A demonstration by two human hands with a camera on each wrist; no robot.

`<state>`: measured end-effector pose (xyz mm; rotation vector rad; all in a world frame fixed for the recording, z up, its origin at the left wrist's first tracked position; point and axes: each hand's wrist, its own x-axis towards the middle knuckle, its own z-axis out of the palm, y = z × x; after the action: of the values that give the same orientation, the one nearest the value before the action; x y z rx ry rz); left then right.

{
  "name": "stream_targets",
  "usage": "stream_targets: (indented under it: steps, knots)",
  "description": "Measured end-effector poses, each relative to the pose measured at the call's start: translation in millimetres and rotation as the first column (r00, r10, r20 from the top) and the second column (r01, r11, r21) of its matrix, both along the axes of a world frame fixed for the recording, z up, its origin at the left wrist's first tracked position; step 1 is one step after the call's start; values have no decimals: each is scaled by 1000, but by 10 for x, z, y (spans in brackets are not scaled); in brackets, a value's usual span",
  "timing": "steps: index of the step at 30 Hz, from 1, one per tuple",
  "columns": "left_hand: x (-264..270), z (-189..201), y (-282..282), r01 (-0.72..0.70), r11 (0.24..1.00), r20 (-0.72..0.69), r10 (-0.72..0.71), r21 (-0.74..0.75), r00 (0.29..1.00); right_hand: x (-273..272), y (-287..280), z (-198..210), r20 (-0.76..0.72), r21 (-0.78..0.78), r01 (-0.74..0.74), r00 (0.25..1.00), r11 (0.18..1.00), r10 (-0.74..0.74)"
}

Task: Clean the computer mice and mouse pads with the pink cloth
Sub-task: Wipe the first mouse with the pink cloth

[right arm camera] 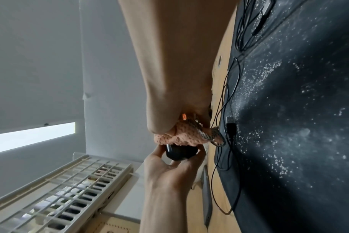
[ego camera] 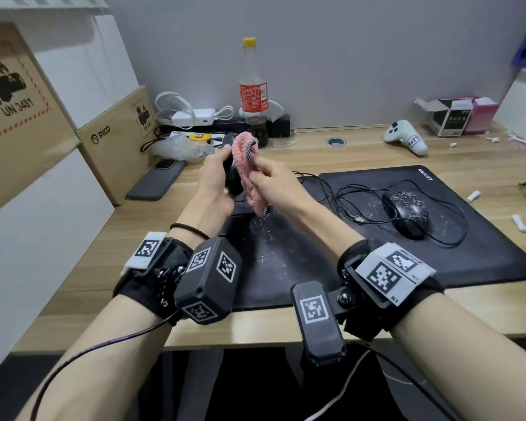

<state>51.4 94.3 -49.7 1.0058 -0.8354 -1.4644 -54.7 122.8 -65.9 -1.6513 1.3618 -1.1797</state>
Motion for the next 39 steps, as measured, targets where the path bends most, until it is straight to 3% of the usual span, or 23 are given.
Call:
stream_targets:
  steps: [4, 10, 17, 24, 32, 39]
  knots:
    - [-39, -37, 92, 63, 998, 56, -64, 8, 996, -66, -36, 40, 118, 102, 58, 991, 993, -70]
    - [-52, 17, 69, 36, 991, 81, -46, 127, 996, -36, 63, 66, -49, 64, -33, 998, 997, 36]
    - [-108, 5, 184, 96, 991, 36, -100, 97, 994, -225, 62, 110, 87, 87, -8, 996, 996, 1]
    - [-76, 39, 165, 13, 987, 46, -20, 159, 999, -250, 41, 63, -61, 110, -51, 996, 993, 58]
    - [-98, 35, 200, 90, 990, 49, -96, 105, 994, -224, 75, 12, 24, 54, 63, 998, 997, -64]
    - [33, 49, 126, 34, 984, 3, -35, 176, 999, -228, 204, 44, -51, 117, -66, 996, 991, 72]
